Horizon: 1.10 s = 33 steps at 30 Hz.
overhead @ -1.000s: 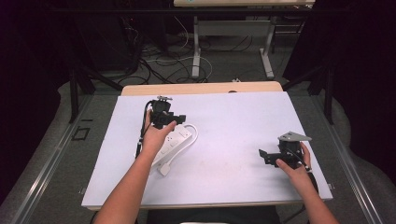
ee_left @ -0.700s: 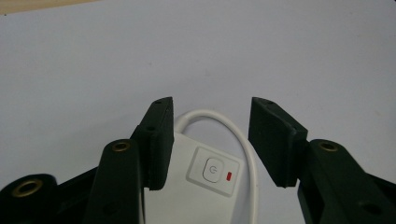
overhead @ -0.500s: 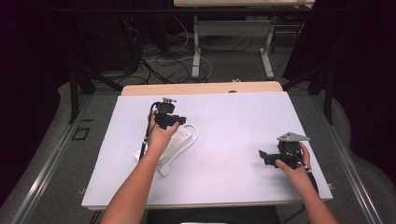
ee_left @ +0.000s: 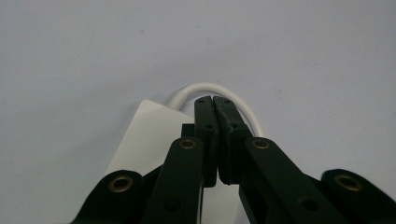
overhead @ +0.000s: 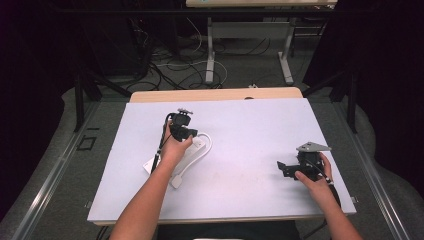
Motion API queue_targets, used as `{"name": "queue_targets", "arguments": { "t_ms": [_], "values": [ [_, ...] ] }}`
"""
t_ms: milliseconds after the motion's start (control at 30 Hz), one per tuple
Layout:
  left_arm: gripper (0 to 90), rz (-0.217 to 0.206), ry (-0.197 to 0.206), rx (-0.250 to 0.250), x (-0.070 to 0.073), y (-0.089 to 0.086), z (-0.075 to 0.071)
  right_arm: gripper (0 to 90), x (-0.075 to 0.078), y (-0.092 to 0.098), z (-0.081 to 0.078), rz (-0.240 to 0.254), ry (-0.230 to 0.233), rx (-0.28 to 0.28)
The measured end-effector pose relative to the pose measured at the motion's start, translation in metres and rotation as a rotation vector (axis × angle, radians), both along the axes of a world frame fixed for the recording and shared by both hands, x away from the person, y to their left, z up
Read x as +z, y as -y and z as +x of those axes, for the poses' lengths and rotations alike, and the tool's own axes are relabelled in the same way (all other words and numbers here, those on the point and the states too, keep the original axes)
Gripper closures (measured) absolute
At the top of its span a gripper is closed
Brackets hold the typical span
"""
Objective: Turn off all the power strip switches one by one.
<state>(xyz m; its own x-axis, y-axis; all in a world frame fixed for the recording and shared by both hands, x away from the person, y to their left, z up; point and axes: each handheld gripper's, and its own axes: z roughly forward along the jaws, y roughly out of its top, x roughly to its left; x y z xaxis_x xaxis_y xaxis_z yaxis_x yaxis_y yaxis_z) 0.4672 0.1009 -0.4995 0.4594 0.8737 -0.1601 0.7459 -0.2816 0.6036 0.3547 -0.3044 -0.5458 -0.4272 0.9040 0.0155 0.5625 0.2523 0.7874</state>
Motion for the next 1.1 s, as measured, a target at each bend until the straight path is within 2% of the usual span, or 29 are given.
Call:
{"name": "queue_targets", "arguments": {
  "t_ms": [67, 100, 133, 267, 600, 967, 1100],
  "values": [
    [90.0, 0.028, -0.01, -0.02, -0.001, 0.0, 0.001, 2.8, 0.0, 0.0, 0.0, -0.001, 0.001, 0.0],
    [90.0, 0.022, -0.016, -0.006, -0.002, 0.002, 0.0, 2.8, 0.0, 0.0, 0.0, -0.004, -0.002, -0.002],
    [90.0, 0.033, -0.018, -0.023, -0.003, 0.001, 0.001, 2.7, 0.0, 0.0, 0.0, -0.004, -0.002, -0.002],
    [90.0, 0.021, -0.039, -0.015, -0.006, 0.002, 0.0, 2.8, 0.0, 0.0, 0.0, -0.004, -0.001, -0.001],
    [90.0, 0.028, -0.065, -0.03, -0.015, 0.002, 0.0, 2.7, -0.001, 0.0, 0.0, -0.006, -0.004, 0.003],
    [90.0, 0.019, -0.071, -0.034, -0.02, 0.006, -0.001, 2.8, -0.002, -0.001, 0.0, -0.009, -0.009, 0.005],
    [90.0, 0.039, -0.059, -0.034, -0.02, 0.008, -0.001, 2.7, -0.002, -0.001, 0.0, -0.014, -0.008, 0.007]
  ]
}}
